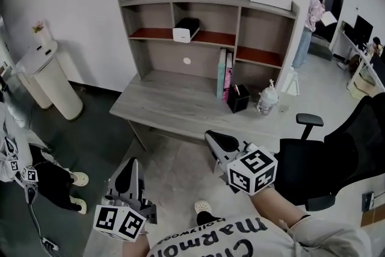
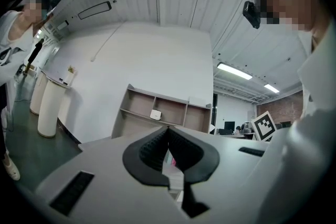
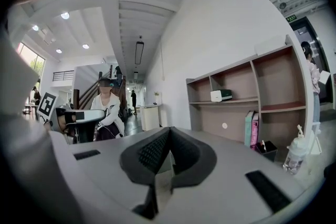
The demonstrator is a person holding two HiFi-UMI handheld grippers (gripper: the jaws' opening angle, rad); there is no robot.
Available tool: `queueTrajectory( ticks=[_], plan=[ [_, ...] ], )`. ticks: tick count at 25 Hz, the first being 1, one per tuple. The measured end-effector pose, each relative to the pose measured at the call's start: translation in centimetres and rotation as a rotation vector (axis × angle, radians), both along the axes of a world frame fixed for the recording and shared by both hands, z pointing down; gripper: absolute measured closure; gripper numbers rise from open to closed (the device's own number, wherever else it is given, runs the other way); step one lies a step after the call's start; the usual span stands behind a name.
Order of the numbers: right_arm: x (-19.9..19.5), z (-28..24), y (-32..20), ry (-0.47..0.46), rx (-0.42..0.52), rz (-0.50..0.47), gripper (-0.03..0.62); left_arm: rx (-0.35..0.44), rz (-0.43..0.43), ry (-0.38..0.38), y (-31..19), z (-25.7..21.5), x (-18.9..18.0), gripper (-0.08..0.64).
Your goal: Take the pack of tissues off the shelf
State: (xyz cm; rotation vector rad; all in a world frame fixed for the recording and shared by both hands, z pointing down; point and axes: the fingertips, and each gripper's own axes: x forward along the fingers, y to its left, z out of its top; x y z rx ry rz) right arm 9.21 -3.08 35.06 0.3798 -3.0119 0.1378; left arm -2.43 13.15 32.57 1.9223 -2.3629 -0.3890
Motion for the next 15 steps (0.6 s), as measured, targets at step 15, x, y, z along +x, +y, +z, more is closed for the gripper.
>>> queueTrajectory(
  ticks=[15],
  plan=[
    [-11.3, -5.4, -13.4, -0.073, 0.068, -0.016, 0.584, 0.056, -0.046, -0.075, -11.8, -4.7, -11.1, 0.543]
  ],
)
